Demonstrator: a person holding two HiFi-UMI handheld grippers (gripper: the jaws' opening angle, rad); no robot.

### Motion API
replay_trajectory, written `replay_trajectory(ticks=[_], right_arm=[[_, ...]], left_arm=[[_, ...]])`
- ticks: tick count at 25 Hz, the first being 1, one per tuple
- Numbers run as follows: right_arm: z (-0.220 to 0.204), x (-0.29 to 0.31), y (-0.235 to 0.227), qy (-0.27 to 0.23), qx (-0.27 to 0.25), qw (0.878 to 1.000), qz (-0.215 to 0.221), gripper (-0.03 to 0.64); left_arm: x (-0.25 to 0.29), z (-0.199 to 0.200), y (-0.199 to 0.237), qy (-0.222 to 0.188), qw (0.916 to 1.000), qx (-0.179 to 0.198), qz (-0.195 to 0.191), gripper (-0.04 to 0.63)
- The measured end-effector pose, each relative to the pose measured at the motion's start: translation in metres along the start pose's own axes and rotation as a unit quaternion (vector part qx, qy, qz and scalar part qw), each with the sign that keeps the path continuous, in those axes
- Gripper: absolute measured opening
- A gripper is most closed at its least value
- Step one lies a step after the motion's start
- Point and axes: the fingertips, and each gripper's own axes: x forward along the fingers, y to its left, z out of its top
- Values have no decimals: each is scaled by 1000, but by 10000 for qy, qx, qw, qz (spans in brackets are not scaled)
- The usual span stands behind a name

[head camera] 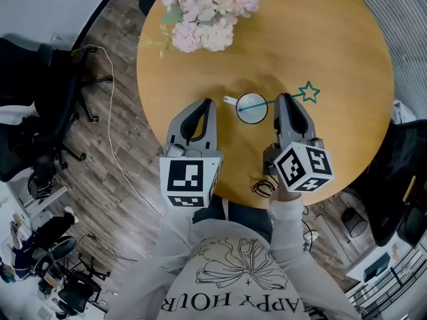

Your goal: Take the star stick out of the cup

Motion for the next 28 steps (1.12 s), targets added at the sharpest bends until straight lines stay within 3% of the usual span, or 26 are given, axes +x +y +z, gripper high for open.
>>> replay_trajectory(ticks=[14,28], right_arm=[[21,-13,29,-341,-119,9993,87,18],[73,-46,70,-996,-368,9943,84,18]], left_arm=[[-21,17,9,-246,9997,-28,-32,5],[-55,65,13,-795,9967,80,-149,5]])
